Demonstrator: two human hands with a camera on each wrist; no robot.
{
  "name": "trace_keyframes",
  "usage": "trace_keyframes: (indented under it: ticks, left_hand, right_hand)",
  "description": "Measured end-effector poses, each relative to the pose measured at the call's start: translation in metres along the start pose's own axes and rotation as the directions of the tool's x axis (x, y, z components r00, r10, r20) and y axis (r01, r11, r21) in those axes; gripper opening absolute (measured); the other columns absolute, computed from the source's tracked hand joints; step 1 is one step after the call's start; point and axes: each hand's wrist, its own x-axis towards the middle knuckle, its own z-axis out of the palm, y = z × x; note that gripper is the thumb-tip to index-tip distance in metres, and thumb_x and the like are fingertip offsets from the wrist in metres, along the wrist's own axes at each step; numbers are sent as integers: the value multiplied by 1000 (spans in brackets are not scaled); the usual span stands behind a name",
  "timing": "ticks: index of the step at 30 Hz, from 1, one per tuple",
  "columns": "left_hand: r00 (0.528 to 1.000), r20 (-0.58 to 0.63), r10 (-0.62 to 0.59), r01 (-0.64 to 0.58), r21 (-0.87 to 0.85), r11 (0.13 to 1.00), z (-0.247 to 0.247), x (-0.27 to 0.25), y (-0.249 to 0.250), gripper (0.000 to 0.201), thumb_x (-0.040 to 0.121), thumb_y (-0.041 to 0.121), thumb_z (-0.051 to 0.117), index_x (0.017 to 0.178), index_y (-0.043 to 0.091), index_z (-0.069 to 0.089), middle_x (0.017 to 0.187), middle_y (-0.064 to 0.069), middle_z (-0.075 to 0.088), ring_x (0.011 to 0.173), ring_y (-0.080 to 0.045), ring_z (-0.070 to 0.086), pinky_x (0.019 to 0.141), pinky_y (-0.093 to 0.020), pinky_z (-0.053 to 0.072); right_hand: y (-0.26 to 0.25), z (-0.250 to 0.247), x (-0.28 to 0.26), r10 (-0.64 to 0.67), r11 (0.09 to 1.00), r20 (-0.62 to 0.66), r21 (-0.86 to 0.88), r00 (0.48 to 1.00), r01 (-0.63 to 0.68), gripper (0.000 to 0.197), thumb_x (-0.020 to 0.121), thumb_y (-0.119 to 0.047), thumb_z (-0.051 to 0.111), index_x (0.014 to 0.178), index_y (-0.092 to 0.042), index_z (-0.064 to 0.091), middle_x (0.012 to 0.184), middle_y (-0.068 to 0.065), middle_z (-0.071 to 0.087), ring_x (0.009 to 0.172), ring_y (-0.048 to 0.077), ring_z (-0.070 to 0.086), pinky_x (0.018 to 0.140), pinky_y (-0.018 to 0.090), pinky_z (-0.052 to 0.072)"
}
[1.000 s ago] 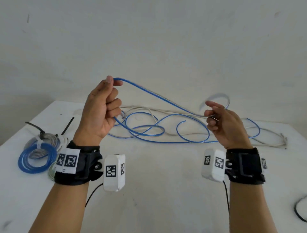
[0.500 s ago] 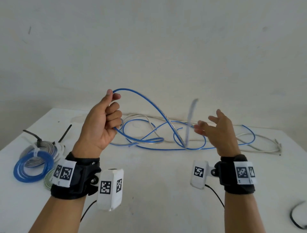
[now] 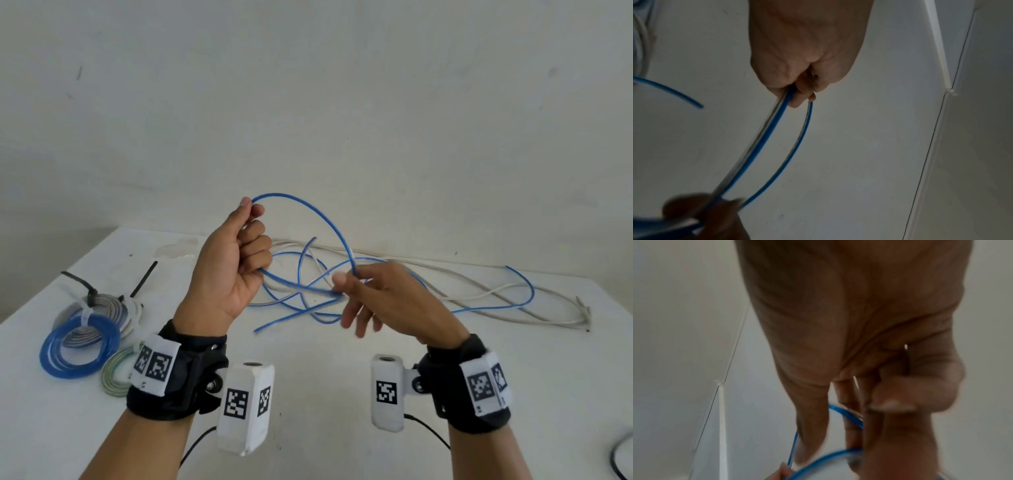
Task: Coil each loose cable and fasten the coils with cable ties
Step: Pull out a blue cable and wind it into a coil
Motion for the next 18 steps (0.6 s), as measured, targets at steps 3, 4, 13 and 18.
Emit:
trace_keyframes:
  ticks: [3, 4, 13, 18]
  left_hand:
    - [999, -36, -4, 3, -42, 999, -4, 2, 3, 29, 106, 26, 45, 82, 13, 56, 52, 10, 23, 36, -5, 21, 32, -15, 17]
    - [999, -38, -14, 12, -53, 999, -4, 2, 4, 29, 106, 25, 44, 83, 13, 57, 51, 10, 23, 37, -5, 22, 32, -15, 18]
    - [992, -6, -130, 128, -107, 986, -2, 4, -6, 28, 106, 22, 42, 86, 10, 57, 51, 9, 25, 35, -5, 25, 31, -14, 19]
    - [986, -12, -168, 162, -187, 969, -4, 7, -9, 27, 106, 20, 42, 90, 7, 59, 52, 8, 26, 37, -5, 26, 33, -14, 20]
  right_hand:
    - [6, -10, -3, -104, 991, -163, -105, 981, 88, 26, 86, -41, 77, 81, -18, 67, 50, -3, 60, 45, 12, 48, 51, 23, 40]
    - [7, -12, -4, -126, 986, -191, -133, 973, 102, 25, 84, -40, 80, 79, -19, 67, 47, -4, 50, 45, 11, 41, 50, 21, 37]
    - [4, 1, 4, -232, 920, -617, -390, 752, -36, 6, 91, -27, 64, 95, -24, 67, 54, -5, 49, 64, 23, 51, 59, 34, 35]
    - [3, 0, 6, -374, 912, -738, -404, 561, 76, 36, 99, -26, 62, 135, -27, 62, 49, -3, 34, 51, 18, 38, 59, 39, 39]
